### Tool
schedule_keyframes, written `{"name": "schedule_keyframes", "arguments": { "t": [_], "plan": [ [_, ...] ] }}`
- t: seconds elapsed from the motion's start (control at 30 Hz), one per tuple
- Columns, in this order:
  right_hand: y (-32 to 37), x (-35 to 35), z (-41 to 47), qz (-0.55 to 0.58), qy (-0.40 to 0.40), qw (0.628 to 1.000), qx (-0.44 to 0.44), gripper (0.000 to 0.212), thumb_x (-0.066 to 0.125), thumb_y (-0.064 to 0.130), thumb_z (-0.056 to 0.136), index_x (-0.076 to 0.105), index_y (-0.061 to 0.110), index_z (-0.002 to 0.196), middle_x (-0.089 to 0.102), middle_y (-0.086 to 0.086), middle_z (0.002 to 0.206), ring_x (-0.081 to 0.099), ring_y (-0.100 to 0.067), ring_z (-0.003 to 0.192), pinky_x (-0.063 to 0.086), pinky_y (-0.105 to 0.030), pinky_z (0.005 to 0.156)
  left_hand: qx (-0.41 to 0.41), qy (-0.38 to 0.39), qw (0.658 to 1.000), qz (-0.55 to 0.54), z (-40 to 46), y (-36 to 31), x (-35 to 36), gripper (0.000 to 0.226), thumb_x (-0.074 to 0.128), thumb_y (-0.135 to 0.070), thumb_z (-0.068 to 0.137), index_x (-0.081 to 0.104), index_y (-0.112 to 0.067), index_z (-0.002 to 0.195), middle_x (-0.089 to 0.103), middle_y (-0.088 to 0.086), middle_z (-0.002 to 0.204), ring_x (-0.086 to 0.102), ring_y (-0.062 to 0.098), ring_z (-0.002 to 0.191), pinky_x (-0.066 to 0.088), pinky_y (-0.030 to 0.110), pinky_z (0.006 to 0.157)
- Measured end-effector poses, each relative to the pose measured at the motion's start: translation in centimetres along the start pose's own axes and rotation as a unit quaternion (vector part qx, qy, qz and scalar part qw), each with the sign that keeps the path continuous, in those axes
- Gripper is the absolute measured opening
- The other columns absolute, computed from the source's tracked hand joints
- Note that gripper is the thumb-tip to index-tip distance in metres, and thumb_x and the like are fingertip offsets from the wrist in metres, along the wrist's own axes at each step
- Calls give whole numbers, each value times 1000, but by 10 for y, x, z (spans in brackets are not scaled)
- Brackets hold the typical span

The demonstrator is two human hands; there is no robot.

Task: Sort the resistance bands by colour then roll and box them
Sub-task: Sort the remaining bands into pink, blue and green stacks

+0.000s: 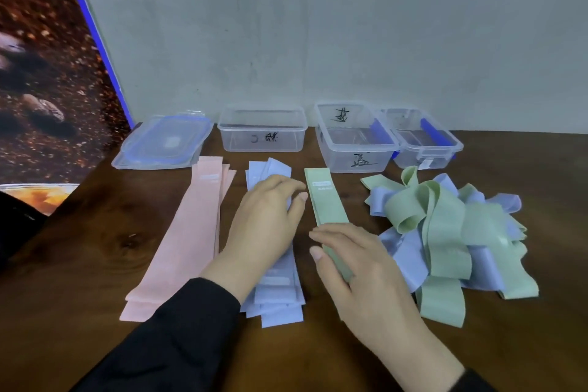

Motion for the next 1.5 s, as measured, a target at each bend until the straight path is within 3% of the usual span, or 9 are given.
{"name": "schedule_keyframes", "arguments": {
  "t": [0.23, 0.43, 0.63, 0.8, 0.93, 1.13, 1.23, 1.37, 1.5],
  "plan": [
    [-75, -76, 1, -92, 8, 989, 114, 17, 71, 25, 91, 76, 19, 106, 65, 12, 100, 59, -5, 93, 42, -9, 79, 34, 72, 991, -106, -10, -60, 13, 27, 49, -41, 102, 65, -34, 122, 66, -17, 112, 57, 1, 102, 51, 27, 87],
    [-123, -121, -27, -208, 260, 932, 141, 27, 71, 52, 80, 65, 43, 105, 51, 30, 112, 52, -6, 109, 37, -33, 96, 68, 167, 981, -75, -25, -54, 40, 35, 49, -45, 101, 61, -35, 132, 63, -19, 109, 55, 1, 103, 50, 29, 92],
    [-127, -115, -29, -200, 124, 964, 121, 9, 72, 30, 88, 73, 26, 96, 64, 19, 100, 62, -16, 91, 48, -45, 87, 69, 178, 978, -82, -27, -58, 41, 34, 49, -46, 101, 60, -37, 132, 61, -22, 112, 54, 0, 105, 49, 23, 93],
    [-103, -125, -9, -65, -5, 978, 196, 6, 70, 24, 95, 73, 23, 90, 70, 17, 83, 60, 2, 69, 42, -8, 66, 65, 152, 981, -104, -26, -58, 39, 32, 49, -44, 101, 63, -37, 129, 62, -23, 111, 52, -8, 104, 44, 7, 83],
    [-69, -127, 10, 37, -64, 974, 215, 10, 66, 29, 95, 72, 31, 87, 69, 20, 77, 60, -2, 68, 40, -8, 59, 39, 136, 967, -212, -28, -64, 33, 25, 52, -41, 99, 72, -36, 114, 68, -25, 100, 58, -7, 96, 45, 7, 81],
    [-26, -75, 10, 47, 5, 990, 133, 22, 59, 37, 95, 77, 30, 107, 73, 21, 97, 64, 3, 99, 47, -8, 81, -59, 194, 907, -369, -28, -65, 36, 25, 51, -41, 101, 73, -41, 114, 71, -21, 93, 65, -3, 91, 52, 22, 93],
    [-28, -61, 3, 69, 44, 990, 113, 35, 52, 39, 97, 74, 25, 120, 72, 20, 113, 61, 6, 114, 43, -8, 95, -107, 185, 875, -436, -25, -58, 36, 22, 57, -32, 101, 73, -36, 116, 73, -14, 112, 65, 6, 112, 50, 39, 103],
    [-43, -63, -2, 66, -4, 987, 149, 25, 66, 19, 96, 73, 25, 119, 70, 20, 114, 59, 6, 112, 42, -3, 87, -142, 222, 791, -552, -24, -60, 33, 26, 51, -10, 103, 69, -17, 121, 73, 4, 117, 68, 21, 113, 53, 43, 100],
    [-49, -63, 4, 0, -21, 992, 126, 48, 77, 17, 88, 62, 29, 132, 57, 19, 126, 50, 6, 120, 36, -4, 97, -117, 209, 806, -541, -23, -60, 30, 29, 47, -5, 104, 69, -12, 122, 75, 5, 113, 71, 21, 106, 56, 38, 95]
  ]
}}
Point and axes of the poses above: each hand's wrist, its own z-axis towards the middle knuckle, its own x-axis out of the palm, y = z × x, the point moved 3 cm from there along z, towards the middle knuckle
